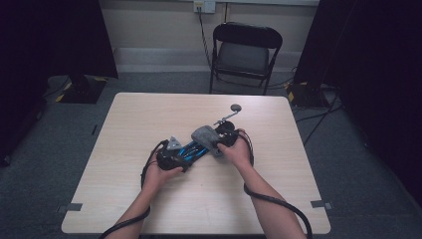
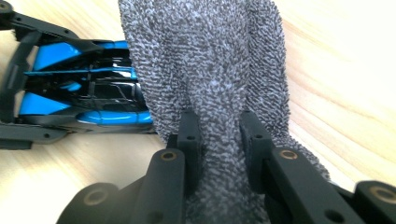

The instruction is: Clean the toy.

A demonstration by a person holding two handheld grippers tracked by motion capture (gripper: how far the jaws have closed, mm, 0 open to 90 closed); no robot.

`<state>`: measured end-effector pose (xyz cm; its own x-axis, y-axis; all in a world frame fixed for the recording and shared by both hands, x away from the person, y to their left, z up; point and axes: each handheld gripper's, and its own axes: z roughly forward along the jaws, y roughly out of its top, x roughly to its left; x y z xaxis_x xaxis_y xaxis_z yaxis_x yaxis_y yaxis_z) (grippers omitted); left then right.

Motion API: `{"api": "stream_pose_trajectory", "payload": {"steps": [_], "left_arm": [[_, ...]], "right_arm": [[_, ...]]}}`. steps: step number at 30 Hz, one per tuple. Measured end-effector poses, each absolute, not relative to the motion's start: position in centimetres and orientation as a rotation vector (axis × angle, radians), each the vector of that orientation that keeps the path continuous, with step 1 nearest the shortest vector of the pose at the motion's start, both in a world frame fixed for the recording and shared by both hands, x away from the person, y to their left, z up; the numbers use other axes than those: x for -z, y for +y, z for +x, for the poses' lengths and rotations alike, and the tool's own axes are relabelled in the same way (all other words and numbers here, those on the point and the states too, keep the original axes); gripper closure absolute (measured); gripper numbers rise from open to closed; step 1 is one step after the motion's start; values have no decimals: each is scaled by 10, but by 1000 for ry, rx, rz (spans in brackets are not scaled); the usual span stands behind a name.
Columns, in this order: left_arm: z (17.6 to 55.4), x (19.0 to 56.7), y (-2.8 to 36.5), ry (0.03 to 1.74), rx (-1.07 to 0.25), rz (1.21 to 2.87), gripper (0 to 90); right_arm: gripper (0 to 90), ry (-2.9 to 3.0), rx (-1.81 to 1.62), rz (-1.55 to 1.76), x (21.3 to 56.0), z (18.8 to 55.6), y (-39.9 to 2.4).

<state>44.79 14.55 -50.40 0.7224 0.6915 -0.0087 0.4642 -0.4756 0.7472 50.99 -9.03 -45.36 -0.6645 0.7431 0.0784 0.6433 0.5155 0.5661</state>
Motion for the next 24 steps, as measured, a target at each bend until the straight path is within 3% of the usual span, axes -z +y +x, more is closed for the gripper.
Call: {"api": "stream_pose_trajectory", "payload": {"steps": [24], "left_arm": [[448, 504, 146, 871, -380, 2158, 241]], "right_arm": [[744, 2537, -816, 1286, 466, 518, -115]]}}
